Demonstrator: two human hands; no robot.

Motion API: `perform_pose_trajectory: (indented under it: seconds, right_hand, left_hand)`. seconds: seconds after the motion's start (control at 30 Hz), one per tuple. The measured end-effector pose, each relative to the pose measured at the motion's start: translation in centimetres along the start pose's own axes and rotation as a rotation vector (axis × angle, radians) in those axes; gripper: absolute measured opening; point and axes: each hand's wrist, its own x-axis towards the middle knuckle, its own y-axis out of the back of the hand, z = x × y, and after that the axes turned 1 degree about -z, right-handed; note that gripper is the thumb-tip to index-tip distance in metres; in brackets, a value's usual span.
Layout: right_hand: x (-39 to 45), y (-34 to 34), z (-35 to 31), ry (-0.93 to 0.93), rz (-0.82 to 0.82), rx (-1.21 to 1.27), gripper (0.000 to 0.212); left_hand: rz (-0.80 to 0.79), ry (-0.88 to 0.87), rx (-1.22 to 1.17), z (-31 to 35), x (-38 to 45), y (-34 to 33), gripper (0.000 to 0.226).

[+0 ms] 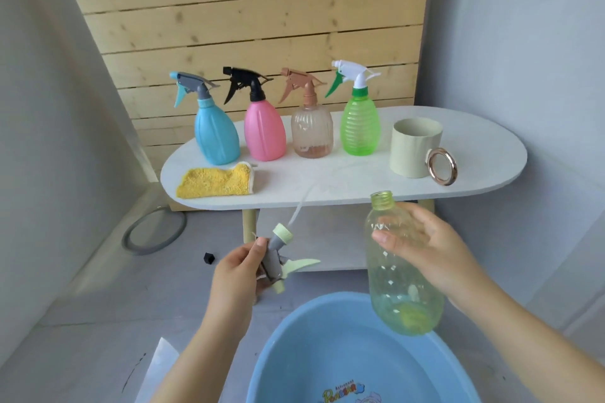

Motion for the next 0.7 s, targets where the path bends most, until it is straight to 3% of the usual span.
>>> perform_pose_trajectory:
  seconds: [0.13,0.27,0.43,0.57,0.7]
  right_hand:
    - [1.1,-0.8,-0.1,-0.004,0.023,0.018,0.051]
    - [2.3,-1.1,0.1,-0.023,0.043,0.05,0.033]
    - [3.3,-0.9,0.7,-0.05,0.066,0.046,0.038]
    - [3.6,-0.4,1.4,-0.07,0.081,0.052,0.04]
    - [3.7,0.0,1.9,-0.075,0.084,0.058,0.045]
  left_hand:
    - [0.049,-0.033,-0.025,2.1,1.5,-1.7,0.023]
    - [0.064,-0.103,0.015,4.4,3.5,-3.9,0.022]
    - [-0.027,-0.149,0.169,6.2,6.6,-6.9,0.027]
    - [-0.019,-0.166,0.364,7.2,8.7,-8.4,0.036]
    - [-0.012,-0.22,0.59,6.7,10.4,-9.5,0.03]
